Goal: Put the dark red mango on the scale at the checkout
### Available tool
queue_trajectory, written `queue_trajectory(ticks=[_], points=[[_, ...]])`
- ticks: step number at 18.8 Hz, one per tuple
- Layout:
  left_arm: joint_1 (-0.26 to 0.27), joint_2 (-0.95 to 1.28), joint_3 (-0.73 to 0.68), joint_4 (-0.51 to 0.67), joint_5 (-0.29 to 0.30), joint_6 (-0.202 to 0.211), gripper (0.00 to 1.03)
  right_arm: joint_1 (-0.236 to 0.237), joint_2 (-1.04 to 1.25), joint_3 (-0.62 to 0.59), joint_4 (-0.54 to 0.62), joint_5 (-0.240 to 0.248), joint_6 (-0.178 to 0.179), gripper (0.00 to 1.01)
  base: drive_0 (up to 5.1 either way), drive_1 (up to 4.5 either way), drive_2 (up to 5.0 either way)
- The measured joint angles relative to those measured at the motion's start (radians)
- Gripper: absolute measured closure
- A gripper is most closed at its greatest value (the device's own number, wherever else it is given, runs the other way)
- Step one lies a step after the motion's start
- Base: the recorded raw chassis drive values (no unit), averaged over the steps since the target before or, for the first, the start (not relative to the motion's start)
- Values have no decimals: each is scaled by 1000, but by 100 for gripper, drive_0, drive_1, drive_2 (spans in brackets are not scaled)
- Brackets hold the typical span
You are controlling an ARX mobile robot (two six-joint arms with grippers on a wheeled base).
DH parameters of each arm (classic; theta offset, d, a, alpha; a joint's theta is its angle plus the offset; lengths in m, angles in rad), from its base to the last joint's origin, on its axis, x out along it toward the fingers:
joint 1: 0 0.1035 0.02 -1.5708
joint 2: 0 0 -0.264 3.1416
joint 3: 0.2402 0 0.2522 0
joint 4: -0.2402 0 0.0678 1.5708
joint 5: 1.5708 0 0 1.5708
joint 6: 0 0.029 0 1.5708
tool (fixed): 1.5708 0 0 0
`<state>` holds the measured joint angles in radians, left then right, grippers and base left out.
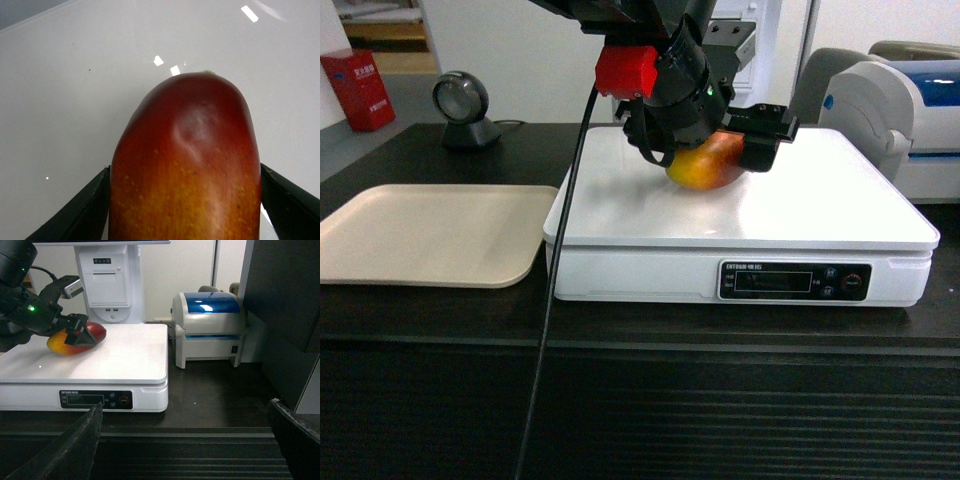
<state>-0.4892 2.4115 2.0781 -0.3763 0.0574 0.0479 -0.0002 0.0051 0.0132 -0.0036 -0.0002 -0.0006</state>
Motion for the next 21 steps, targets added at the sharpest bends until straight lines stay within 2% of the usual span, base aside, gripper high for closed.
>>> queue_trajectory(ticks=[1,6,9,11,13,16,18,21], points=[[0,0,0,19,5,-5,5,0,0,0,0,0,0,3,0,0,0],[-1,-50,-53,92,29,-16,5,0,0,0,0,0,0,3,0,0,0],[3,-189,-163,251,84,1,5,0,0,0,0,0,0,3,0,0,0],[26,-308,-275,369,122,13,5,0,0,0,0,0,0,3,0,0,0],[86,-402,-397,444,142,1,5,0,0,0,0,0,0,3,0,0,0],[236,-590,-628,564,120,-54,5,0,0,0,0,0,0,3,0,0,0],[300,-712,-748,648,84,-70,5,0,0,0,0,0,0,3,0,0,0],[401,-944,-946,753,82,-90,5,0,0,0,0,0,0,3,0,0,0]])
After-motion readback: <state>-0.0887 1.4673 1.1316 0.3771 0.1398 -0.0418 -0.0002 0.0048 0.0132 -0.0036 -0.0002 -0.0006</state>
